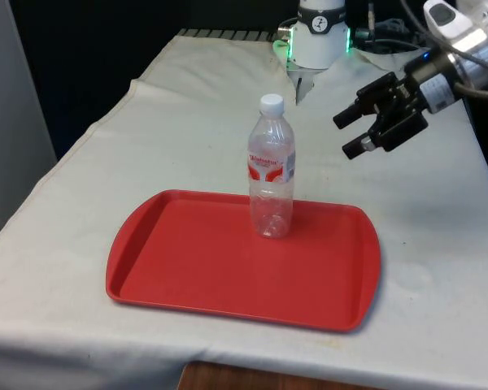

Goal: Place the bottle upright on the tray.

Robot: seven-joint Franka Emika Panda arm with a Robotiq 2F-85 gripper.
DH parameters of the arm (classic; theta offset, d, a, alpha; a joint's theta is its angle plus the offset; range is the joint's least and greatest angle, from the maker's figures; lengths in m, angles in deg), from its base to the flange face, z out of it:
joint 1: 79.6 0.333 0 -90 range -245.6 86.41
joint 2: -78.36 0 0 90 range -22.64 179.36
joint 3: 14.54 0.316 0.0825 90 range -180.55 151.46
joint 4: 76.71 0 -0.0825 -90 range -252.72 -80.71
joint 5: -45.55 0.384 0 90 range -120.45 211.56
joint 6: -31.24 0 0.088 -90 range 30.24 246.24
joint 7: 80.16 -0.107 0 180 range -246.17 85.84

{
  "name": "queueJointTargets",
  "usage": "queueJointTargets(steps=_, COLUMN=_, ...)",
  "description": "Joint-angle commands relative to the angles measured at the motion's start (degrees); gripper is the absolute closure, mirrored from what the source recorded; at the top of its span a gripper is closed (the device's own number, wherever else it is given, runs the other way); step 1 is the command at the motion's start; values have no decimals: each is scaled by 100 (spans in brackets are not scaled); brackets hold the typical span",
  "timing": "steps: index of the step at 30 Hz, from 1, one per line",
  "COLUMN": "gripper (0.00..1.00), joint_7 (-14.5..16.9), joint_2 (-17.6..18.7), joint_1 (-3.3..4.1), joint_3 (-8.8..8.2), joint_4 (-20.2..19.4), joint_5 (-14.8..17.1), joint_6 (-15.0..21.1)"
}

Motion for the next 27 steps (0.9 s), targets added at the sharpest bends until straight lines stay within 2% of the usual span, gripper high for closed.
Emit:
queueJointTargets(steps=1, gripper=0, joint_7=11, joint_2=-115, joint_1=-23, joint_3=57, joint_4=-80, joint_5=69, joint_6=0)
queueJointTargets(steps=3, gripper=0, joint_7=11, joint_2=-166, joint_1=-29, joint_3=86, joint_4=-109, joint_5=80, joint_6=-40)
queueJointTargets(steps=5, gripper=0, joint_7=6, joint_2=-143, joint_1=0, joint_3=57, joint_4=-86, joint_5=29, joint_6=-92)
queueJointTargets(steps=6, gripper=0, joint_7=17, joint_2=-264, joint_1=-23, joint_3=103, joint_4=-183, joint_5=80, joint_6=-86)
queueJointTargets(steps=13, gripper=0, joint_7=29, joint_2=-516, joint_1=-17, joint_3=195, joint_4=-344, joint_5=80, joint_6=-275)
queueJointTargets(steps=14, gripper=0, joint_7=17, joint_2=-430, joint_1=0, joint_3=155, joint_4=-281, joint_5=34, joint_6=-275)
queueJointTargets(steps=16, gripper=0, joint_7=29, joint_2=-550, joint_1=-23, joint_3=206, joint_4=-367, joint_5=80, joint_6=-298)
queueJointTargets(steps=21, gripper=0, joint_7=29, joint_2=-751, joint_1=-17, joint_3=246, joint_4=-498, joint_5=74, joint_6=-424)
queueJointTargets(steps=22, gripper=0, joint_7=34, joint_2=-699, joint_1=0, joint_3=223, joint_4=-458, joint_5=34, joint_6=-458)
queueJointTargets(steps=27, gripper=0, joint_7=6, joint_2=-922, joint_1=-11, joint_3=269, joint_4=-642, joint_5=69, joint_6=-533)
